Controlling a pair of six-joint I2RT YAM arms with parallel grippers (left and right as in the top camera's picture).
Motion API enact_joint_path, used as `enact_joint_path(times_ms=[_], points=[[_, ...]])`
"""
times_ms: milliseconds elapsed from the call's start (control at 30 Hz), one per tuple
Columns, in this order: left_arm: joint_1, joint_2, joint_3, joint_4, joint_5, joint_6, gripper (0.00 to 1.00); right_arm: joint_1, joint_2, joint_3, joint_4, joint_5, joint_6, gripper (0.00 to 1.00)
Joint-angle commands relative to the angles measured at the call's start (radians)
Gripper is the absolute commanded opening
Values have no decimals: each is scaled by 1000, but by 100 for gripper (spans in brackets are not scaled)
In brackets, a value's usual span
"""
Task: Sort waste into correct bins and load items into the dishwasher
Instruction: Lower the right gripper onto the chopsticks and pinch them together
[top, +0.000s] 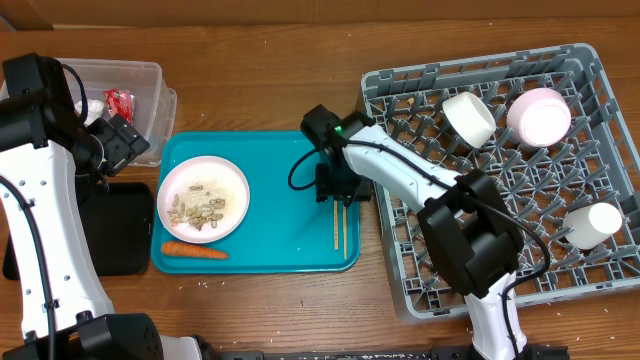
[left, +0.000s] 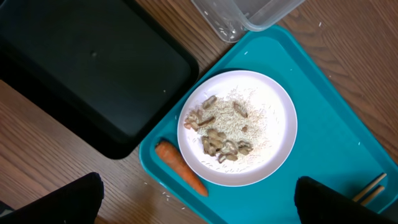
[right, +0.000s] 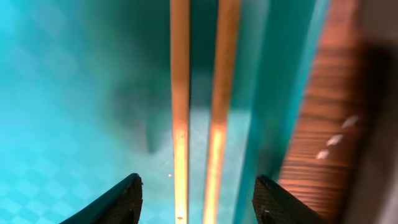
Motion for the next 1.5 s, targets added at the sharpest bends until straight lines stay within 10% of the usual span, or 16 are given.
enact_joint_path(times_ms=[0,1467], points=[[-3,0,12,4,-6,16,100,7,-1,93,7,58,-74,60],[-3,0,12,4,-6,15,100,39,61,-8,75,-9,-122,63]])
